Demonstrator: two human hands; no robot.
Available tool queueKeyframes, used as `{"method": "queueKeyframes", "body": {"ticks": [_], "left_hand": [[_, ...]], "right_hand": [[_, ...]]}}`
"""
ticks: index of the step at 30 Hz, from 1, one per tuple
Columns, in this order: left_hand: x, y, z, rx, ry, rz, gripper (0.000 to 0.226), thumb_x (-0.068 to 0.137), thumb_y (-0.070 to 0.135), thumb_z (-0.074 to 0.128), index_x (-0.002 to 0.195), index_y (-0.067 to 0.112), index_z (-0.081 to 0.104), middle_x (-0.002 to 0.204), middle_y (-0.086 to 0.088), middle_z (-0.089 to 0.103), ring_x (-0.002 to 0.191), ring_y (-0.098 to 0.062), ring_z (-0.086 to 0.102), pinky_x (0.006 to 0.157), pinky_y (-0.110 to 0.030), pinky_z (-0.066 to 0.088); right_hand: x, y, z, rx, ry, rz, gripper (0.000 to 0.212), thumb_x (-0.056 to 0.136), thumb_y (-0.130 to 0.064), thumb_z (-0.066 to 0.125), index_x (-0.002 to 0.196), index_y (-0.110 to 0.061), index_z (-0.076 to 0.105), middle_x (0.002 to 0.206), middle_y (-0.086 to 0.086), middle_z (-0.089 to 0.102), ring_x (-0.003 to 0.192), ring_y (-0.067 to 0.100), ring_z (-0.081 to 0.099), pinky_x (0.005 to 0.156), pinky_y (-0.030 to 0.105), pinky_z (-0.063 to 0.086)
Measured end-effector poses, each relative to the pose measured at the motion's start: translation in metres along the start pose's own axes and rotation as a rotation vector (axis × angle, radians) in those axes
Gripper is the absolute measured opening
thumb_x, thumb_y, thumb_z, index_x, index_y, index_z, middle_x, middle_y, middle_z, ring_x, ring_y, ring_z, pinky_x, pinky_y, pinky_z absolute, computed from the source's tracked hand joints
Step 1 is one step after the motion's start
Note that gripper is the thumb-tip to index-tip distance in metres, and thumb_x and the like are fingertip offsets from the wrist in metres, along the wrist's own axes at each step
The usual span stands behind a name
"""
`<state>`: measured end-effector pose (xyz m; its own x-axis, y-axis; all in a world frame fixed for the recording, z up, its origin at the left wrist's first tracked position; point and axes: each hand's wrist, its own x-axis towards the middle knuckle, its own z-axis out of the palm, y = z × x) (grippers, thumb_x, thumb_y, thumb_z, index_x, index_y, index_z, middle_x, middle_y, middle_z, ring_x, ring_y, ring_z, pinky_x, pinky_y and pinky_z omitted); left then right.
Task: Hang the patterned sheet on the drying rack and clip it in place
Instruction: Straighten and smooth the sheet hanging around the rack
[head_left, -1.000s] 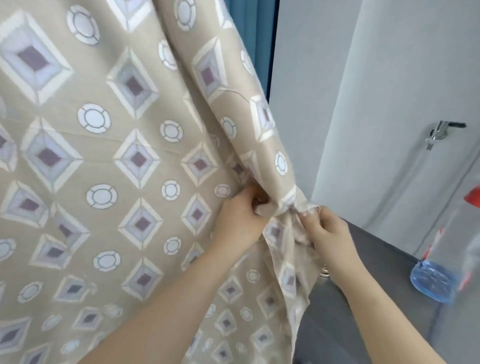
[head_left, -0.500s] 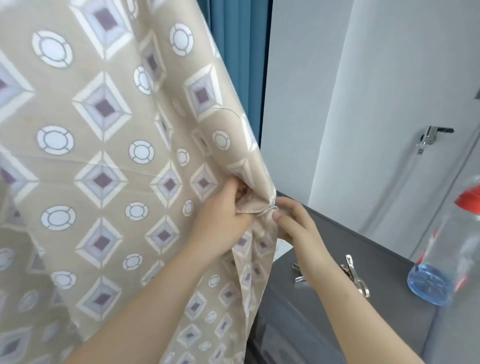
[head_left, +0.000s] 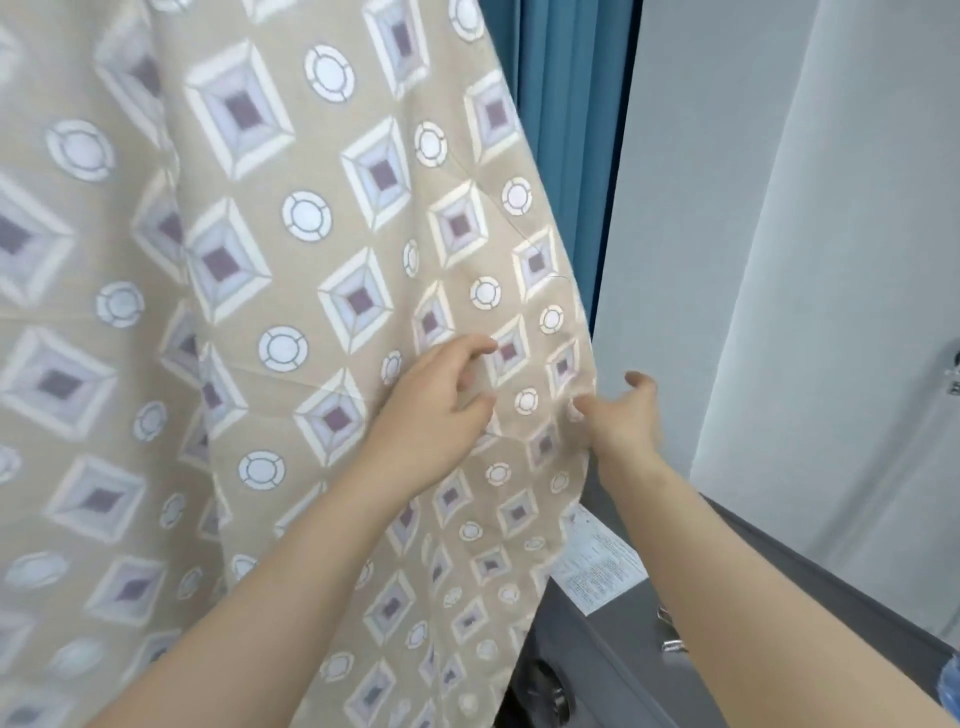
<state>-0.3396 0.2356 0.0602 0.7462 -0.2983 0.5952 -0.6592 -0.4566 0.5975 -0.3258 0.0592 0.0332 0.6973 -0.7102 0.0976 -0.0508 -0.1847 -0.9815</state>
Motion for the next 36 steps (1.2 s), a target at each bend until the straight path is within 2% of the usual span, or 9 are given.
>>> {"method": "queueKeyframes", "body": {"ticks": [5, 10, 14, 17, 20, 24, 29, 33, 36], "left_hand": [[-0.001, 0.004, -0.018, 0.183, 0.321, 0.194, 0.028, 0.082, 0.011, 0.050, 0.104, 0.021, 0.064, 0.103, 0.016, 0.056, 0.100, -0.020, 0.055, 0.091, -0.027, 0.035], [0.011, 0.012, -0.057, 0.659, 0.894, 0.186, 0.028, 0.072, 0.012, 0.054, 0.095, 0.022, 0.066, 0.127, -0.007, 0.056, 0.119, -0.026, 0.037, 0.090, -0.041, 0.027], [0.018, 0.005, -0.073, 0.562, 0.848, 0.051, 0.044, 0.071, 0.017, 0.056, 0.115, 0.018, 0.058, 0.140, -0.012, 0.042, 0.128, -0.036, 0.035, 0.100, -0.050, 0.027], [0.015, 0.004, -0.074, 0.475, 0.804, 0.092, 0.048, 0.072, 0.018, 0.057, 0.120, 0.015, 0.055, 0.139, -0.014, 0.041, 0.128, -0.037, 0.036, 0.102, -0.049, 0.028], [0.015, 0.003, -0.082, 0.417, 0.791, 0.159, 0.045, 0.074, 0.020, 0.054, 0.119, 0.014, 0.053, 0.135, -0.014, 0.042, 0.122, -0.034, 0.039, 0.102, -0.043, 0.028], [0.017, 0.004, -0.084, 0.367, 0.741, 0.192, 0.042, 0.077, 0.028, 0.048, 0.116, 0.016, 0.055, 0.131, -0.009, 0.046, 0.117, -0.027, 0.039, 0.095, -0.034, 0.030], [0.021, -0.004, -0.077, 0.465, 0.643, 0.234, 0.037, 0.075, 0.030, 0.048, 0.106, 0.018, 0.063, 0.125, -0.007, 0.053, 0.116, -0.025, 0.040, 0.096, -0.038, 0.031], [0.031, 0.004, -0.087, 0.486, 0.662, 0.271, 0.032, 0.076, 0.028, 0.048, 0.101, 0.021, 0.066, 0.122, -0.004, 0.055, 0.116, -0.023, 0.037, 0.092, -0.039, 0.033], [0.049, 0.015, -0.099, 0.528, 0.693, 0.340, 0.023, 0.076, 0.021, 0.057, 0.096, 0.022, 0.067, 0.120, -0.004, 0.057, 0.114, -0.020, 0.035, 0.089, -0.039, 0.034]], "right_hand": [[-0.033, -0.039, 0.017, 0.276, -0.385, -0.249, 0.018, 0.089, -0.016, 0.055, 0.105, -0.023, 0.056, 0.097, 0.000, 0.058, 0.072, 0.009, 0.054, 0.059, 0.016, 0.044], [-0.061, -0.074, 0.040, 0.345, -0.700, -0.341, 0.031, 0.089, -0.036, 0.058, 0.119, -0.028, 0.052, 0.097, -0.012, 0.060, 0.087, 0.009, 0.058, 0.085, 0.025, 0.047], [-0.075, -0.089, 0.061, 0.258, -0.691, -0.470, 0.022, 0.082, -0.025, 0.070, 0.101, -0.024, 0.057, 0.085, -0.010, 0.062, 0.074, 0.001, 0.062, 0.069, 0.014, 0.049], [-0.074, -0.089, 0.068, 0.108, -0.571, -0.617, 0.021, 0.085, -0.021, 0.066, 0.075, -0.008, 0.054, 0.064, -0.004, 0.052, 0.058, 0.009, 0.047, 0.057, 0.020, 0.038], [-0.061, -0.094, 0.062, 0.085, -0.394, -0.664, 0.026, 0.087, -0.020, 0.062, 0.066, -0.014, 0.046, 0.060, -0.006, 0.045, 0.058, 0.009, 0.040, 0.058, 0.022, 0.034], [-0.039, -0.102, 0.056, 0.233, -0.148, -0.572, 0.015, 0.090, -0.018, 0.056, 0.078, -0.009, 0.054, 0.061, -0.006, 0.051, 0.059, 0.015, 0.052, 0.063, 0.029, 0.044], [-0.050, -0.098, 0.070, 0.171, -0.551, -0.432, 0.015, 0.087, -0.006, 0.054, 0.083, -0.021, 0.055, 0.072, -0.001, 0.060, 0.062, 0.014, 0.057, 0.061, 0.028, 0.049], [-0.042, -0.114, 0.070, 0.352, -0.369, -0.448, 0.016, 0.084, -0.020, 0.054, 0.096, -0.031, 0.052, 0.080, -0.005, 0.061, 0.079, 0.021, 0.063, 0.083, 0.042, 0.053], [-0.037, -0.139, 0.073, 0.366, -0.388, -0.532, 0.044, 0.085, -0.024, 0.053, 0.123, -0.039, 0.035, 0.080, 0.002, 0.060, 0.076, 0.021, 0.060, 0.084, 0.044, 0.052]]}}
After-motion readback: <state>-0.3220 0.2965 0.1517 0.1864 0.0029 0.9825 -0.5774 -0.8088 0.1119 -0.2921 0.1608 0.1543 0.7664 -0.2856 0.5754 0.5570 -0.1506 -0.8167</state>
